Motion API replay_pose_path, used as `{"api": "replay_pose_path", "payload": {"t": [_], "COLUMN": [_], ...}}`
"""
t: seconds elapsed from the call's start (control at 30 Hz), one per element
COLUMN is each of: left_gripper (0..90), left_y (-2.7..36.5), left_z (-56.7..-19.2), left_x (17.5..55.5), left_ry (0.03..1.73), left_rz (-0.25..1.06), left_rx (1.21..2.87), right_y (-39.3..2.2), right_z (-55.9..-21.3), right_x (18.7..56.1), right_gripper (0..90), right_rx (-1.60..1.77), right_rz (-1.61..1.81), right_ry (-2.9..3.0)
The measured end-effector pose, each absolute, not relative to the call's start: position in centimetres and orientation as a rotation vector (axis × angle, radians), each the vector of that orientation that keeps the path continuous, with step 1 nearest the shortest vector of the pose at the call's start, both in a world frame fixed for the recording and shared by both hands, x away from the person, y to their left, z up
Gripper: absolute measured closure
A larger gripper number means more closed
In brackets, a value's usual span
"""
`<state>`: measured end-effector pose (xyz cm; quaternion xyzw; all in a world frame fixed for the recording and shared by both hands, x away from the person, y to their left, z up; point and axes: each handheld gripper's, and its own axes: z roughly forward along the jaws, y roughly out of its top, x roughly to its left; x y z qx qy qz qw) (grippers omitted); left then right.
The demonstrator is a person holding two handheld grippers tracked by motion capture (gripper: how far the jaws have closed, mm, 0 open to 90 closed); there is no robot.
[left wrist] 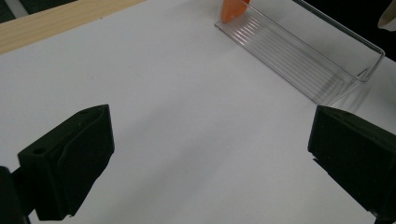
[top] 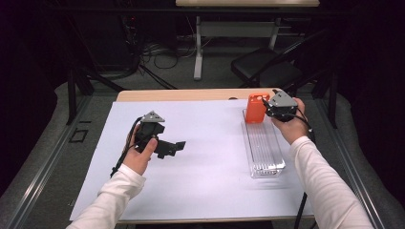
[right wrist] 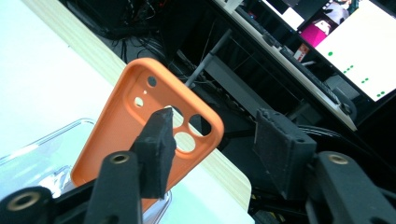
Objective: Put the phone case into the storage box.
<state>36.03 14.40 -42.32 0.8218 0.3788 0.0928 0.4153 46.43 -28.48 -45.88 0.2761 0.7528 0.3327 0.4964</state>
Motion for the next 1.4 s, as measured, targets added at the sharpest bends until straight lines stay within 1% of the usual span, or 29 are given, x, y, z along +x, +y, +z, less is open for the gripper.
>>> {"api": "replay_pose_path", "payload": {"t": [0.3,0.43,0.53,0.73,0.97,1.23,1.4], "left_gripper": [1.0,1.0,1.0,1.0,1.0,1.0,1.0], "left_y": [15.0,15.2,15.3,15.3,15.2,14.9,15.0], "left_z": [-42.2,-42.2,-42.1,-42.2,-42.2,-42.0,-41.8], "left_x": [36.5,36.7,36.8,36.8,36.9,37.1,37.2], "left_ry": [0.965,0.963,0.964,0.962,0.97,0.962,0.951], "left_rz": [0.233,0.232,0.23,0.236,0.228,0.213,0.226], "left_rx": [2.048,2.053,2.05,2.045,2.043,2.042,2.03], "right_y": [-28.5,-28.2,-28.0,-27.7,-27.5,-27.5,-27.5], "right_z": [-45.2,-45.0,-45.0,-44.5,-43.9,-43.2,-42.4], "right_x": [45.3,44.8,44.5,44.5,44.3,44.2,44.0], "right_gripper": [41.0,36.5,35.3,30.0,26.8,26.7,20.5], "right_rx": [0.712,0.76,0.773,0.847,0.932,0.997,1.067], "right_rz": [0.878,0.881,0.886,0.907,0.963,1.066,1.138], "right_ry": [1.825,1.838,1.844,1.827,1.829,1.853,1.846]}}
